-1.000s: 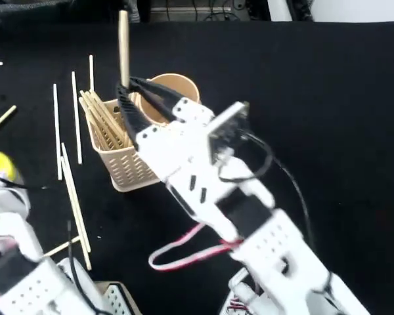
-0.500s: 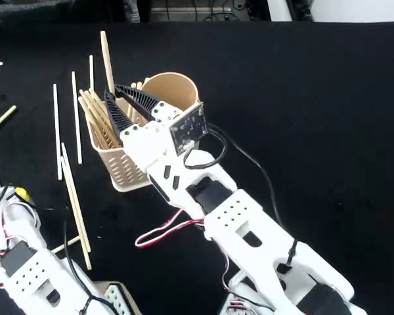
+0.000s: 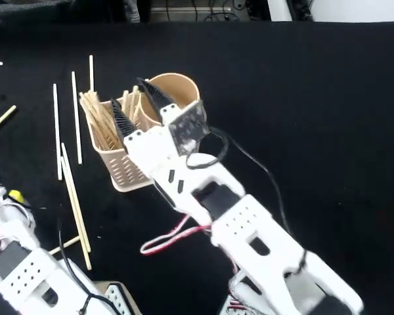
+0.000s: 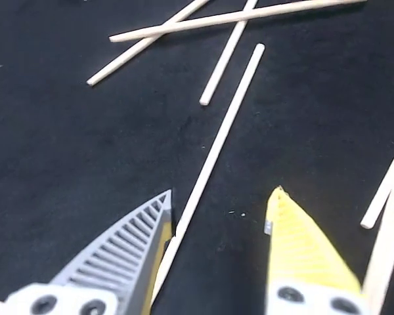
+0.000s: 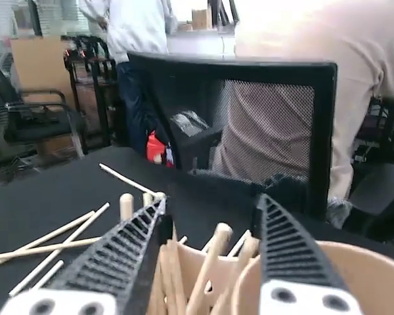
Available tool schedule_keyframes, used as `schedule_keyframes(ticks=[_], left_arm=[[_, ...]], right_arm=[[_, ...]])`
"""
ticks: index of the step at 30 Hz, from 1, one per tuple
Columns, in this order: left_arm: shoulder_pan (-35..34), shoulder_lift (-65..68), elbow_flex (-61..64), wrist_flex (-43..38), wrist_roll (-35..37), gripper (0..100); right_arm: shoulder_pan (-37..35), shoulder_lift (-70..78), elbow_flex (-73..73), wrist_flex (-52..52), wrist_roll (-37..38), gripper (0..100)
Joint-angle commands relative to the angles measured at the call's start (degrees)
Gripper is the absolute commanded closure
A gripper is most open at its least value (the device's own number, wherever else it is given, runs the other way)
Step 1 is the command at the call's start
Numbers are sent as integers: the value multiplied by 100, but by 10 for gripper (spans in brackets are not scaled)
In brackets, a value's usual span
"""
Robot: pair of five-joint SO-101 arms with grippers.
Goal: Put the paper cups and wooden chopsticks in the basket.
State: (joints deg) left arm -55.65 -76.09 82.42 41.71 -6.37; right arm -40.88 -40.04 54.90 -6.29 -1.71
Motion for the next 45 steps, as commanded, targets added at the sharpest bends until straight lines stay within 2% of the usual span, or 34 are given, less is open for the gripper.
schedule_keyframes(ticks=[1,5,9,13,19,22,25,29,34,40,42,45], left_arm=[[-136,158,-998,510,105,759],[-136,1108,-1446,281,70,757],[-136,2875,-2176,-114,-149,756],[-110,5090,-3336,-158,-510,759],[-110,8422,-5358,-123,-580,764],[-119,9635,-6132,-114,-589,835],[-110,10145,-6492,-105,-712,966],[92,9987,-6396,149,-1020,977],[409,8756,-6070,1037,-1090,972],[787,5767,-4787,1178,-1055,971],[1007,4642,-4453,1143,-985,971],[1402,3323,-4330,888,-202,972]], right_arm=[[-149,-1147,-13,818,0,773],[-642,-2378,-189,2277,0,772],[-941,-2844,-611,3560,0,772],[-844,-2870,-690,4264,-9,772],[-870,-2888,-708,4932,-35,772],[-870,-2888,-690,4958,-35,772],[-870,-2888,-690,4958,-35,772],[-870,-2853,-681,4958,-35,772],[-870,-2888,-716,5134,-9,772],[-835,-3178,-699,6110,18,772],[-835,-3503,-760,6743,352,772],[-826,-4242,-892,7613,1125,772]])
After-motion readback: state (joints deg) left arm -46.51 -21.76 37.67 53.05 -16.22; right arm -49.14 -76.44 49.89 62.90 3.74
